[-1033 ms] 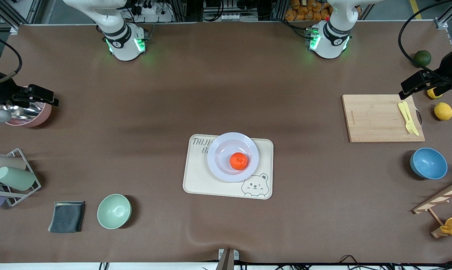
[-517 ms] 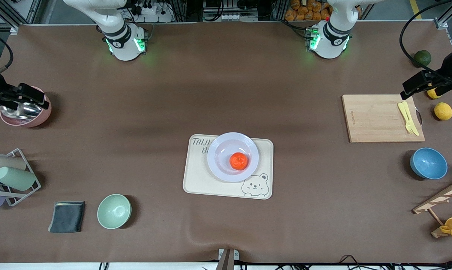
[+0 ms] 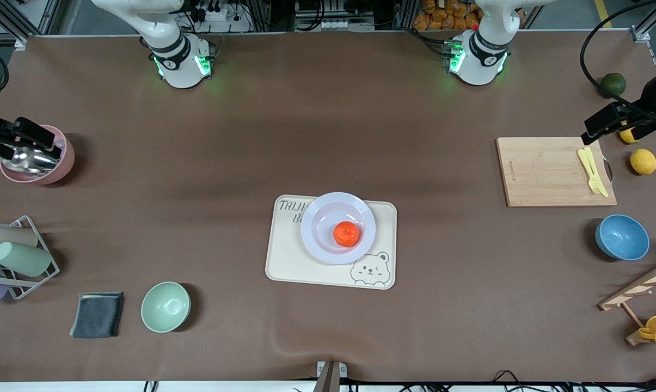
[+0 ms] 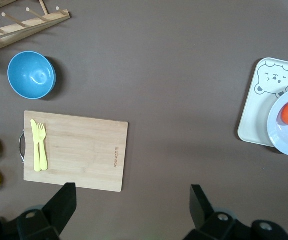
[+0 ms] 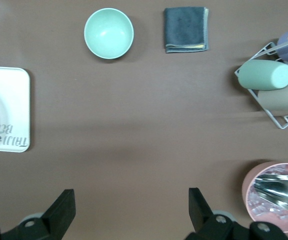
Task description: Place orange and plate with both arms
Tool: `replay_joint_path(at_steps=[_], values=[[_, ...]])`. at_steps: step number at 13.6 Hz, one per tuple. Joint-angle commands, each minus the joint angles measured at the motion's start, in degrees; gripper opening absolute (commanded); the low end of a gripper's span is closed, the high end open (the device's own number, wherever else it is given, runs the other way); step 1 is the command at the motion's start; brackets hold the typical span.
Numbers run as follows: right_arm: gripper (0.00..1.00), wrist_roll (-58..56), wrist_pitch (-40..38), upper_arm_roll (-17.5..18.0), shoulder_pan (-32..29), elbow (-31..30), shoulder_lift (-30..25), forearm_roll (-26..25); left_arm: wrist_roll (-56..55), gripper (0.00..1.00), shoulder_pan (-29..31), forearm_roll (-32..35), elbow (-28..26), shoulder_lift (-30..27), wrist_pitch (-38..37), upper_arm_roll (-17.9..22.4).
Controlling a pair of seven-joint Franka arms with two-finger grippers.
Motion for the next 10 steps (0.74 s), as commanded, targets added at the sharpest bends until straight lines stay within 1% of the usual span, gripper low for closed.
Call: replay_joint_path(at_steps=[1, 10], values=[[1.00, 1.1, 0.3, 1.2, -0.6, 0.0, -0.5, -2.0, 1.6, 1.00, 0.2, 1.3, 0.1, -0.3, 0.2, 0.0], [1.00, 1.3, 0.3, 1.3, 0.0, 0.0, -0.3, -1.3, 1.3, 1.00, 0.1, 1.3, 0.3, -0.2, -0.1, -0.1]])
